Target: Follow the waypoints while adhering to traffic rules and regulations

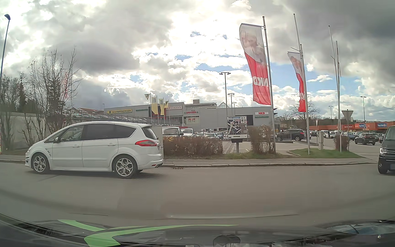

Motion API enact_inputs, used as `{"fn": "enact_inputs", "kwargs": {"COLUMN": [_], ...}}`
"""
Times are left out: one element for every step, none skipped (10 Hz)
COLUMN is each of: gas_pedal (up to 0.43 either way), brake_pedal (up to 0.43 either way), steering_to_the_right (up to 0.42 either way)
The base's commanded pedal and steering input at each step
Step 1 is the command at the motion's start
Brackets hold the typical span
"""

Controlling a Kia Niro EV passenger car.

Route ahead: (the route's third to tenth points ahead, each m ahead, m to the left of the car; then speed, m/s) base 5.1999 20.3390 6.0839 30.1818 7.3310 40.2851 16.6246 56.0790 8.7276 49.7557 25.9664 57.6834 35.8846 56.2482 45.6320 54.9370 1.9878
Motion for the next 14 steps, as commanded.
{"fn": "enact_inputs", "kwargs": {"gas_pedal": [0.000,0.000,0.000,0.000,0.000,0.000,0.000,0.000,0.000,0.000,0.000,0.059,0.130,0.169], "brake_pedal": [0.000,0.000,0.000,0.000,0.000,0.000,0.000,0.000,0.000,0.000,0.000,0.000,0.000,0.000], "steering_to_the_right": [-0.176,-0.241,-0.312,-0.382,-0.434,-0.508,-0.568,-0.621,-0.675,-0.713,-0.748,-0.788,-0.817,-0.841]}}
